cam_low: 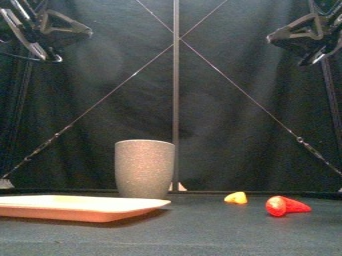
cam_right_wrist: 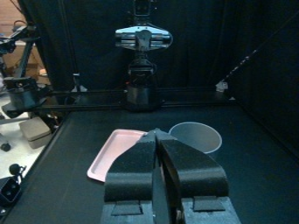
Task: Pick the red chile then place it in the grey bowl
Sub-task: Pick the red chile
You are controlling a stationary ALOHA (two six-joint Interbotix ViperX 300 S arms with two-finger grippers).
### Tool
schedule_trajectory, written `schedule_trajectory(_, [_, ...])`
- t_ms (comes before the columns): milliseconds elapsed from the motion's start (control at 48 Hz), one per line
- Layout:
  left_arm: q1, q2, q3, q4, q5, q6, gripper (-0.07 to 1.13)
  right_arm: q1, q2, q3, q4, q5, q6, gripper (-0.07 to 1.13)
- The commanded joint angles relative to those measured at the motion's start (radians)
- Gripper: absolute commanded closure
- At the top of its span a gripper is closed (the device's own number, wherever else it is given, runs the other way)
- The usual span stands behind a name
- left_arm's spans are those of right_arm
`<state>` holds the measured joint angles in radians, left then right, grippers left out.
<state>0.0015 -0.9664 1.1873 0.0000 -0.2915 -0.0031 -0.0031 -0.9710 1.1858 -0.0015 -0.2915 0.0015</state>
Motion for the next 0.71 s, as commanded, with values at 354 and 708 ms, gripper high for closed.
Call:
schedule_trajectory(354, [0.017,-0.026,0.0,0.008,-0.005,0.005,1.07,0.097,0.327,-0.207,-0.012,0.183,0.064,0.98])
schedule_trajectory(708, [0.043,-0.026,0.012,0.006,-0.005,0.005,1.07,0.173,0.606,-0.29,0.006,0.348,0.066,0.46])
